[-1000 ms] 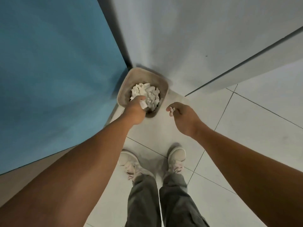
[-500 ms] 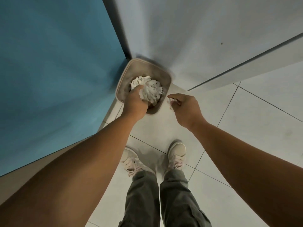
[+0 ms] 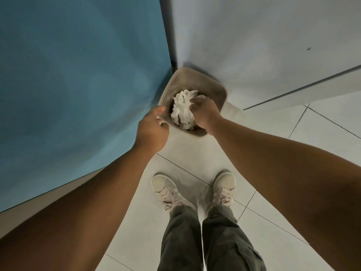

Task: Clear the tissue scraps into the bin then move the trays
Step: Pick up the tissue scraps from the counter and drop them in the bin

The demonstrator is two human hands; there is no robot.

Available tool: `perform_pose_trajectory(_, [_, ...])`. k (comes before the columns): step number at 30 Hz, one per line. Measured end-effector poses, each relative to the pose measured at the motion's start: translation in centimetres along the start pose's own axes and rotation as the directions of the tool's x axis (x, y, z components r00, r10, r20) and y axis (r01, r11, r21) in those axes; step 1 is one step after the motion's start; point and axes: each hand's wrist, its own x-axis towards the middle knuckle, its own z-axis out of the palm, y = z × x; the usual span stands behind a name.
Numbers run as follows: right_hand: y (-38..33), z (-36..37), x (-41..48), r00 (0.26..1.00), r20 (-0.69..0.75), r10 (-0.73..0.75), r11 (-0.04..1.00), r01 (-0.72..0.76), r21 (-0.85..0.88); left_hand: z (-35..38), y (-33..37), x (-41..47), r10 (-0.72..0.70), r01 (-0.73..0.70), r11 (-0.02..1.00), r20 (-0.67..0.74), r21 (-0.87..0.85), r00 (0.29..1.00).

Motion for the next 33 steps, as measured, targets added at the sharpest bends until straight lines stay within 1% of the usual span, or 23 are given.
perform_pose_trajectory(2, [0.5, -0.6, -1.3, 1.0, -0.006, -0.004, 1.0, 0.004, -0.001, -0.3, 0.8, -0.4, 0.015, -0.015, 1.0, -0.008, 0.007, 1.0])
perform_pose_trajectory(4, [0.4, -1.8, -3.4, 0.999, 0.024, -0.024, 0.998, 0.026, -0.057, -0.9, 2.0, -1.3, 0.022, -0.022, 1.0, -0.014, 0.013, 1.0])
perform_pose_trajectory(6, [-0.6, -3.6, -6.1, 0.997, 0.025, -0.072, 0.988, 0.075, -0.135, -2.0, 3.9, -2.8, 0.032, -0.032, 0.999, -0.024, 0.004, 0.999])
perform_pose_trajectory(8, [-2.4, -6.0, -9.2, 0.993, 0.018, -0.12, 0.967, 0.121, -0.226, -3.5, 6.3, -4.8, 0.089, -0.089, 0.996, -0.026, 0.025, 0.996])
perform_pose_trajectory(10, [-4.6, -8.5, -12.4, 0.986, 0.01, -0.163, 0.952, 0.16, -0.261, -5.3, 9.1, -7.0, 0.146, -0.143, 0.987, -0.029, 0.07, 0.989])
perform_pose_trajectory(11, [-6.0, -9.7, -14.0, 0.978, 0.001, -0.209, 0.942, 0.202, -0.267, -6.4, 10.6, -8.1, 0.174, -0.17, 0.981, -0.035, 0.088, 0.984])
perform_pose_trajectory(16, [-14.3, -16.9, -23.4, 0.913, -0.001, -0.408, 0.861, 0.384, -0.334, -13.5, 18.9, -14.8, 0.271, -0.257, 0.954, -0.083, 0.152, 0.959])
perform_pose_trajectory(19, [-18.7, -20.6, -28.8, 0.88, 0.0, -0.474, 0.842, 0.454, -0.292, -17.5, 23.6, -18.9, 0.349, -0.329, 0.933, -0.137, 0.149, 0.927])
perform_pose_trajectory(23, [-24.3, -24.2, -34.1, 0.772, -0.007, -0.635, 0.745, 0.611, -0.268, -22.5, 28.5, -23.9, 0.462, -0.438, 0.887, -0.27, 0.149, 0.845])
perform_pose_trajectory(26, [-28.8, -25.7, -37.4, 0.657, 0.006, -0.754, 0.631, 0.727, -0.271, -26.9, 31.1, -27.1, 0.511, -0.487, 0.857, -0.388, 0.168, 0.767])
perform_pose_trajectory(28, [-31.6, -26.0, -39.2, 0.58, 0.034, -0.814, 0.55, 0.787, -0.28, -30.0, 32.3, -29.2, 0.522, -0.504, 0.846, -0.462, 0.172, 0.717])
perform_pose_trajectory(30, [-34.5, -25.8, -40.6, 0.521, 0.068, -0.851, 0.485, 0.828, -0.281, -33.1, 32.7, -30.8, 0.52, -0.503, 0.843, -0.524, 0.191, 0.674])
perform_pose_trajectory(33, [-38.6, -24.3, -42.4, 0.43, 0.121, -0.895, 0.388, 0.882, -0.267, -37.7, 31.9, -32.7, 0.469, -0.461, 0.868, -0.608, 0.184, 0.64])
